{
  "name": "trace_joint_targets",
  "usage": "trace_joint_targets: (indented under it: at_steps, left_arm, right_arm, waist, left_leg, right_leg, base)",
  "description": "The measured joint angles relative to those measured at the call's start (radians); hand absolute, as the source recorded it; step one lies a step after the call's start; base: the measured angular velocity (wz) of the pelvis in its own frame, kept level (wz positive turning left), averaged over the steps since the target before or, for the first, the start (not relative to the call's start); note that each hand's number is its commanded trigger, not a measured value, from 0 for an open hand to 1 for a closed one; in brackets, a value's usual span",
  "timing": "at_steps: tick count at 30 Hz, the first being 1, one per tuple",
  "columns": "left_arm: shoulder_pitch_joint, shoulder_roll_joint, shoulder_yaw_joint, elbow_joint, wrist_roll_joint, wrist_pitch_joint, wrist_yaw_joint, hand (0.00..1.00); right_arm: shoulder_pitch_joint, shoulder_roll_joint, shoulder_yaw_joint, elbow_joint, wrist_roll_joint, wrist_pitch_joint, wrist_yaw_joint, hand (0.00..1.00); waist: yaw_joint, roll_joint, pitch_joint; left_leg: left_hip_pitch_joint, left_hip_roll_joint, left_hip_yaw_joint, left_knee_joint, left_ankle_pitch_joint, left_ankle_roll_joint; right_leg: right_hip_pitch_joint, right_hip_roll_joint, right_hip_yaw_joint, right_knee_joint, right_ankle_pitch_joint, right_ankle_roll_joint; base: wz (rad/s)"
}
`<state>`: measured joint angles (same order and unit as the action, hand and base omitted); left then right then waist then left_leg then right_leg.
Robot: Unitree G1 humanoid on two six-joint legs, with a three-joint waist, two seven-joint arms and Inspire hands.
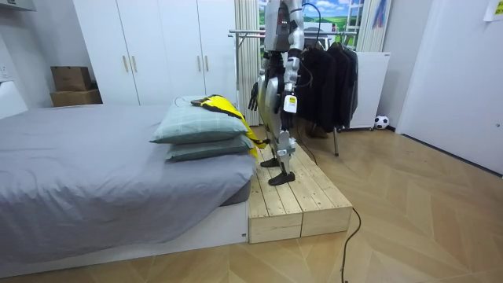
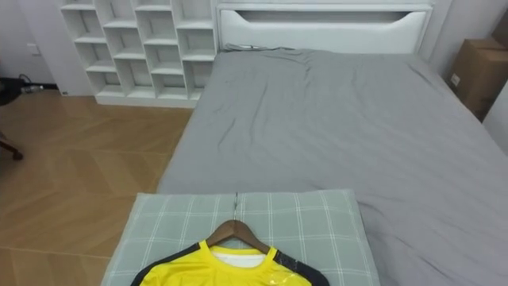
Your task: Hang clothes
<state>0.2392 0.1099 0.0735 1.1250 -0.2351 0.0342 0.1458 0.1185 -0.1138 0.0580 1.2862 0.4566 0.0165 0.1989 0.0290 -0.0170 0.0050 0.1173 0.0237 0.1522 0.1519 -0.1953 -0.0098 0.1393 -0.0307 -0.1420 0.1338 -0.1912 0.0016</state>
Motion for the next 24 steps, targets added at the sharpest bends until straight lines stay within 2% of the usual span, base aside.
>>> trace_joint_targets:
  at_steps: [9, 19, 24]
  left_arm:
    - [0.001, -0.011, 0.026, -0.01, 0.0, 0.0, 0.02, 0.0]
    - [0.015, -0.009, 0.067, -0.11, 0.012, -0.026, 0.13, 0.0]
    - [0.009, -0.007, 0.132, -0.147, 0.077, -0.033, 0.215, 0.0]
  right_arm:
    - [-0.002, -0.001, -0.002, -0.001, 0.008, -0.001, 0.0, 0.0]
    - [-0.002, -0.003, -0.001, 0.001, 0.01, -0.001, -0.004, 0.0]
    - [-0.005, -0.011, -0.004, 0.002, -0.021, 0.0, -0.003, 0.0]
  waist:
    - [0.0, 0.007, 0.0003]
    - [0.004, 0.005, 0.0003]
    - [0.003, 0.005, 0.0003]
  left_leg:
    - [0.013, 0.0, 0.006, 0.0, -0.005, 0.0]
    - [0.027, 0.0, 0.006, -0.001, -0.006, -0.001]
    - [0.027, 0.0, 0.004, 0.0, -0.006, -0.001]
  right_leg:
    - [0.008, 0.0, 0.003, 0.0, -0.002, 0.002]
    - [0.021, 0.0, 0.002, 0.0, -0.002, 0.002]
    - [0.02, 0.0, 0.004, 0.001, -0.002, 0.002]
  base:
    - [-0.01]
    - [0.0]
    - [0.0]
